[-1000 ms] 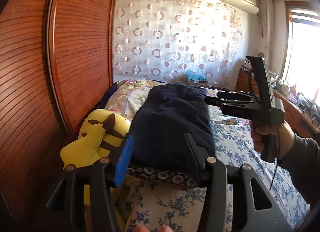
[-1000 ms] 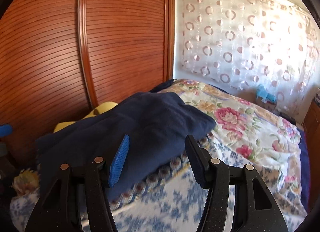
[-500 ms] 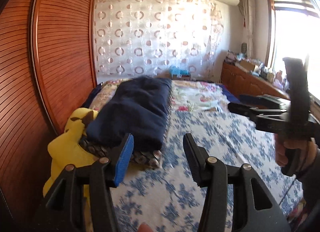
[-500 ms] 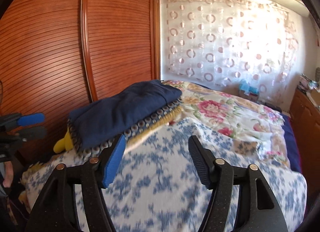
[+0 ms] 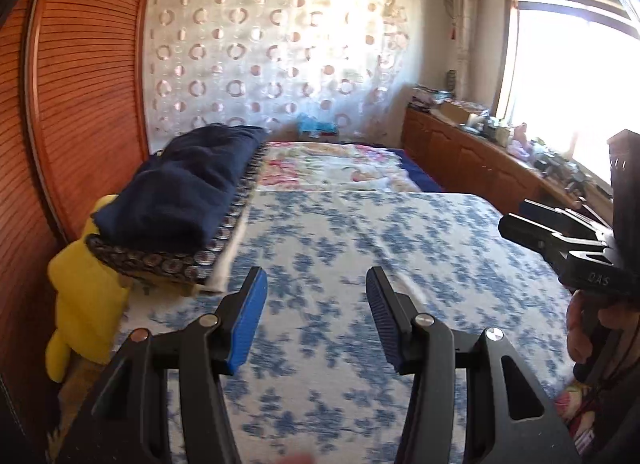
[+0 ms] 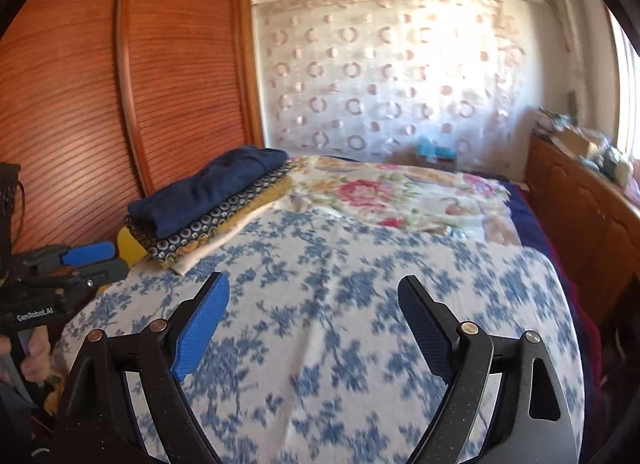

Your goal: Fold small clothes

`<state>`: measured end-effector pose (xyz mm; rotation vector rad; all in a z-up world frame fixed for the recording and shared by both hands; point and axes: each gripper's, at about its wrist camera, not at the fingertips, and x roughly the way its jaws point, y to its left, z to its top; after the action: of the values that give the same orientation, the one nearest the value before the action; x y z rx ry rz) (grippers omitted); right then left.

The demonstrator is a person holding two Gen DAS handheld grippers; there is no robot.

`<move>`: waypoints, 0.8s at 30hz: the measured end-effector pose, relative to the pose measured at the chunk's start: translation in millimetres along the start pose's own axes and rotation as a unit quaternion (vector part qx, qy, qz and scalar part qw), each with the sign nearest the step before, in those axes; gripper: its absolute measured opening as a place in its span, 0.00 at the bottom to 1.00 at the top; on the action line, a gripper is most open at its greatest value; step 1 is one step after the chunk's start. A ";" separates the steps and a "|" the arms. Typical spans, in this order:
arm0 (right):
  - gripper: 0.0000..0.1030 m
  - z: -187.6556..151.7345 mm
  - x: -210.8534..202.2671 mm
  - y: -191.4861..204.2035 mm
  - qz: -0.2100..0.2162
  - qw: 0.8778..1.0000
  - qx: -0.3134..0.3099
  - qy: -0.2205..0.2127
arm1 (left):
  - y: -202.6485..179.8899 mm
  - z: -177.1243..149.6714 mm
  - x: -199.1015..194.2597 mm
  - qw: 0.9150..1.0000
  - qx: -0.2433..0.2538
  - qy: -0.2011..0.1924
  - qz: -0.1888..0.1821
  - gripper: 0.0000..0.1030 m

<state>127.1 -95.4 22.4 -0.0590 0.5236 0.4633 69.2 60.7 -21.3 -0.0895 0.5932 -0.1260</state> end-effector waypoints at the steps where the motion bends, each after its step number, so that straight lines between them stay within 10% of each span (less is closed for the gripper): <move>1: 0.86 -2.2 -5.5 -3.2 -0.008 1.000 0.005 -0.001 | -5.2 0.8 0.0 1.000 0.002 0.002 0.000 0.49; 24: 0.86 10.5 -101.8 -34.8 -0.110 0.990 0.038 -0.080 | -40.8 49.1 -55.0 0.996 0.030 -0.080 0.027 0.50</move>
<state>69.5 -166.7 79.7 -0.0065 0.3706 0.2299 47.8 30.7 54.5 -0.0245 0.4317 -0.0839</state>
